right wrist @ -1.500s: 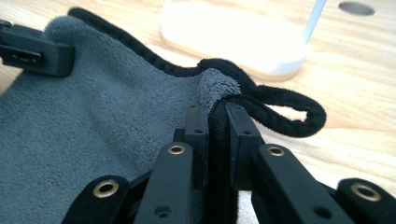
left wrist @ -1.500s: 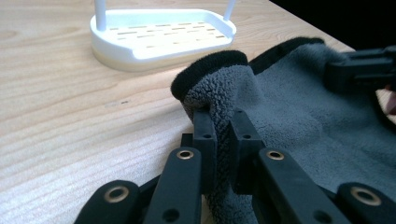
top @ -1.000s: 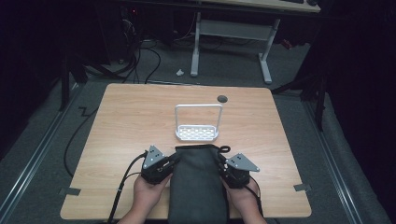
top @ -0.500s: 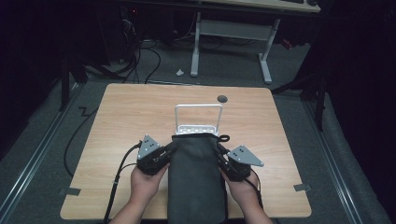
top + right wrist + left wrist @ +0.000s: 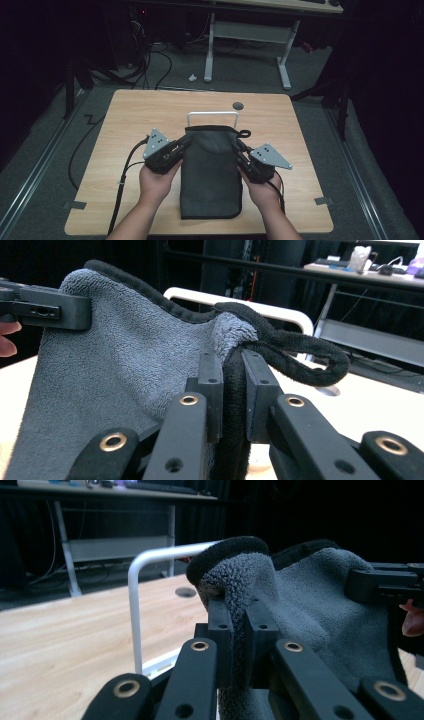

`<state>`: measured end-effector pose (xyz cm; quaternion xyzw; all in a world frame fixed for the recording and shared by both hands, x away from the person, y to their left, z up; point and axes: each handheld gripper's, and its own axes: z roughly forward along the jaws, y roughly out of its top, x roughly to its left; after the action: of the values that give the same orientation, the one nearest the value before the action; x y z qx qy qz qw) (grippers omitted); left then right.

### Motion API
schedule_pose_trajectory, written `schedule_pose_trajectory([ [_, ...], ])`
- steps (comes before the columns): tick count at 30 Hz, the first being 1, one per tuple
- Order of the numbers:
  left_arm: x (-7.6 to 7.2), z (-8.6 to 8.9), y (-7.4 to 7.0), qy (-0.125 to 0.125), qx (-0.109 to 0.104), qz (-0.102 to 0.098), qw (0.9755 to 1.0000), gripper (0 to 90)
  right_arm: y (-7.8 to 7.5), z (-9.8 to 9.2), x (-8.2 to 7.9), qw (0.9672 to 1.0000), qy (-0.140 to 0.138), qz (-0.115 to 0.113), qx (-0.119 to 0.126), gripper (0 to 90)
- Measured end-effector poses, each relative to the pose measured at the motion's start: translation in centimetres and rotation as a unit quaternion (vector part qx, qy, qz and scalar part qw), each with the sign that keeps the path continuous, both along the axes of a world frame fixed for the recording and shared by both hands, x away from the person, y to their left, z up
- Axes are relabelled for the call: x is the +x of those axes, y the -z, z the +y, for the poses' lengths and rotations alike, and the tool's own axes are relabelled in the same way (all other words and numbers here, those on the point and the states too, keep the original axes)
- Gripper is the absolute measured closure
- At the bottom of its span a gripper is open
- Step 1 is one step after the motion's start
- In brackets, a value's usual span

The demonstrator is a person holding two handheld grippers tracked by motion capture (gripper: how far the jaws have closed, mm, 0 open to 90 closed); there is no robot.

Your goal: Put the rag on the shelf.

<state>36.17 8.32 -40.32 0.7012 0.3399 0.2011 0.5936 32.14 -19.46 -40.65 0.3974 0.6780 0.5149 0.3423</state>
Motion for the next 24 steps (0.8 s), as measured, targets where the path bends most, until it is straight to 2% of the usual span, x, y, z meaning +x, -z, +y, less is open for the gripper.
schedule_pose_trajectory([
  [14, 0.9, 0.0, -3.8, -0.009, -0.009, -0.045, 0.9989, 84.2, -4.6, -0.2, 0.5, 0.9987, 0.007, -0.050, 0.002, 81.4],
  [20, 1.8, 0.3, -5.8, -0.015, -0.008, -0.068, 0.9975, 84.4, -6.5, 0.2, 1.1, 0.9975, 0.008, -0.069, 0.002, 81.4],
  [22, 2.2, 0.3, -6.4, -0.015, -0.014, -0.069, 0.9974, 84.3, -7.0, 0.3, 1.5, 0.9971, 0.010, -0.075, 0.005, 81.4],
  [24, 2.7, 0.4, -7.1, -0.016, -0.010, -0.073, 0.9972, 84.3, -7.5, 0.3, 2.0, 0.9968, 0.012, -0.079, 0.003, 81.4],
])
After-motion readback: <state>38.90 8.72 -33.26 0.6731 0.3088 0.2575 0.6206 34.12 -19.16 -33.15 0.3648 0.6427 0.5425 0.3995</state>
